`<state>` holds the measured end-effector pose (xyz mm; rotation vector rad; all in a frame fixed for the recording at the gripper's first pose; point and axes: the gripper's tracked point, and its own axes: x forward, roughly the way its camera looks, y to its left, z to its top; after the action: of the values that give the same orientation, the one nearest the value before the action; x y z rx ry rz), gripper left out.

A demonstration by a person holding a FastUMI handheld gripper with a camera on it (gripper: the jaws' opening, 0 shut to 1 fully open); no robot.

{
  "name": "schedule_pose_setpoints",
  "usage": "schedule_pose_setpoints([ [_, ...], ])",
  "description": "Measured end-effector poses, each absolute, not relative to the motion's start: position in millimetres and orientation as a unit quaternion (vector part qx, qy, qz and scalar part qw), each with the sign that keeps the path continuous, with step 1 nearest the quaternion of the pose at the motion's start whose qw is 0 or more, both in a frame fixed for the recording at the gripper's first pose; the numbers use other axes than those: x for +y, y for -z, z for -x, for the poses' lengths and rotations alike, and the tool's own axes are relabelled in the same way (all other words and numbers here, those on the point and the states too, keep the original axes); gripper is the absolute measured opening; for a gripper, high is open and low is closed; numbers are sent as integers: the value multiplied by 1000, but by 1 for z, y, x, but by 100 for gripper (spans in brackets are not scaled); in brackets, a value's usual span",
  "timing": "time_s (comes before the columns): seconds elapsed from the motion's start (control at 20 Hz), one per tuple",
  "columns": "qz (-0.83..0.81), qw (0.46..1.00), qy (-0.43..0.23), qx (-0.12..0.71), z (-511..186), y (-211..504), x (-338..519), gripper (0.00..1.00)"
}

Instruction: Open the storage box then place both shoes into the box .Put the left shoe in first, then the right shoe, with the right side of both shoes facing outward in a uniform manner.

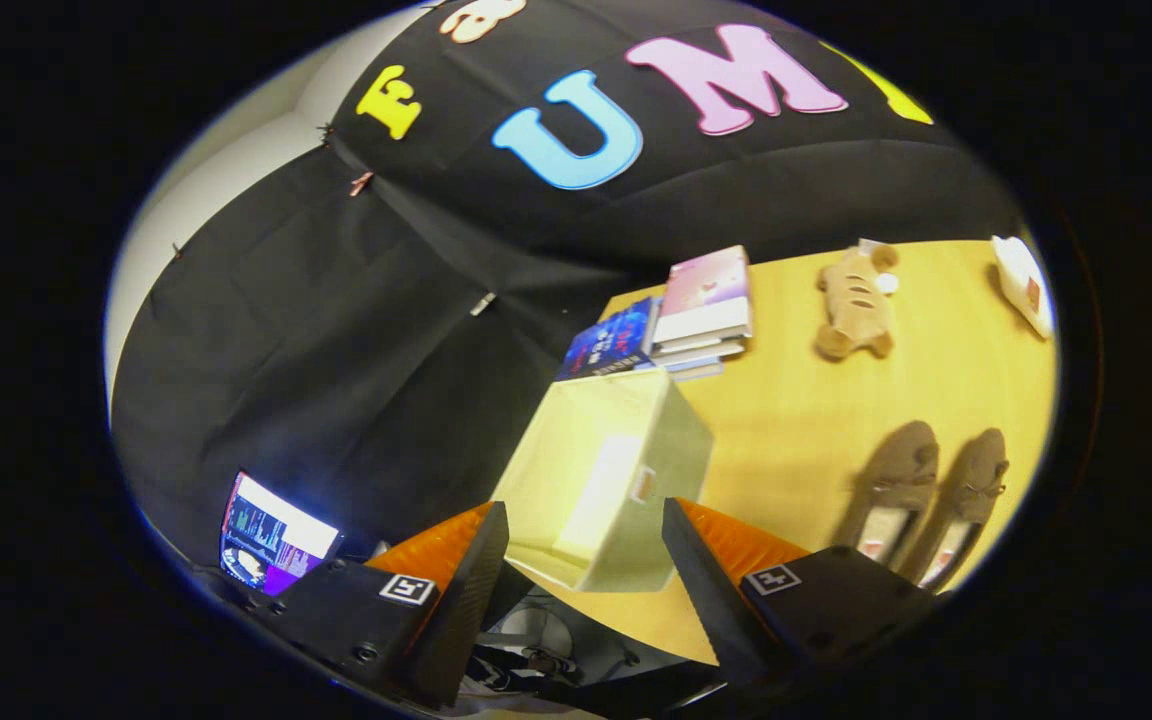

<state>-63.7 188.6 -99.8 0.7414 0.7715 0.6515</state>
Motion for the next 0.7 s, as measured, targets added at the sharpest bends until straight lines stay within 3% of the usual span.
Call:
schedule_pose_setpoints([
  [0.35, -262, 833, -175, 455, 80, 224, 119, 96],
  [0.7, -239, 813, -120, 517, 83, 306, 101, 88],
])
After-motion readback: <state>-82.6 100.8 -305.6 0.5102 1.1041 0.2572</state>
